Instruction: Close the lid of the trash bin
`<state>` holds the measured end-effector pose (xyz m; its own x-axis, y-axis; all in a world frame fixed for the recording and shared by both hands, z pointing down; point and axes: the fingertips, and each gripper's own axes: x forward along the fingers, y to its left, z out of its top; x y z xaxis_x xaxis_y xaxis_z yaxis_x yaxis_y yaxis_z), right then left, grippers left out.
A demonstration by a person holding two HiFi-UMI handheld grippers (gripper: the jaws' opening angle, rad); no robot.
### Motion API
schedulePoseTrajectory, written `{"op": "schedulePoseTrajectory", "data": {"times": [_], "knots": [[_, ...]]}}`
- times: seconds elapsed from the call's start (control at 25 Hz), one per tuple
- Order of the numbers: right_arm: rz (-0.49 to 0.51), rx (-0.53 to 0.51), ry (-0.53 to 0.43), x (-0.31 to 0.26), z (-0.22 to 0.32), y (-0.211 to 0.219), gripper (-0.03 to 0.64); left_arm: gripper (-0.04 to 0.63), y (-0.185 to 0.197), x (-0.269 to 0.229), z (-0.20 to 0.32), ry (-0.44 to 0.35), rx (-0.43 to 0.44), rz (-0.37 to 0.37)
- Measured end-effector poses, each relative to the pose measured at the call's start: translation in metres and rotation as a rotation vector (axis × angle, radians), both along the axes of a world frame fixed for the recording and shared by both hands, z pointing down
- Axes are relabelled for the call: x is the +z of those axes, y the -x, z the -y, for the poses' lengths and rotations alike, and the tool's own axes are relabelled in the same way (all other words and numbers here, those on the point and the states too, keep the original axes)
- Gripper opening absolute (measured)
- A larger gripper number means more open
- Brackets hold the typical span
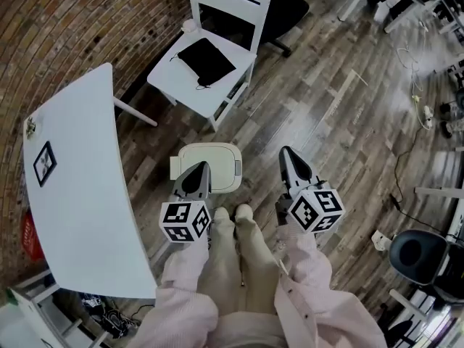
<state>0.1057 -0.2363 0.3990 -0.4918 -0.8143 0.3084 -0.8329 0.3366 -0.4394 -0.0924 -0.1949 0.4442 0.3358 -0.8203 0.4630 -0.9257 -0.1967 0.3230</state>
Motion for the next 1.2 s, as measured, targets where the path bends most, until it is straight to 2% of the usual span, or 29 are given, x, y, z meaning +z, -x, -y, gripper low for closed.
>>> {"op": "schedulePoseTrajectory", "data": {"times": [0.24,0.64,1.2], "knots": [[-0.006,-0.034,-0.055,-0.037,0.016,0.009,0.003,-0.006,0.015,-0.048,0.008,-0.080,-0.023,0.009],[-0.040,-0.148,-0.168,-0.093,0.021,0.033,0.003,-0.006,0.042,-0.119,0.015,-0.210,-0.062,0.038],[-0.057,-0.244,-0.267,-0.140,0.008,0.049,0.003,-0.006,0.063,-0.184,0.001,-0.326,-0.076,0.108]]}}
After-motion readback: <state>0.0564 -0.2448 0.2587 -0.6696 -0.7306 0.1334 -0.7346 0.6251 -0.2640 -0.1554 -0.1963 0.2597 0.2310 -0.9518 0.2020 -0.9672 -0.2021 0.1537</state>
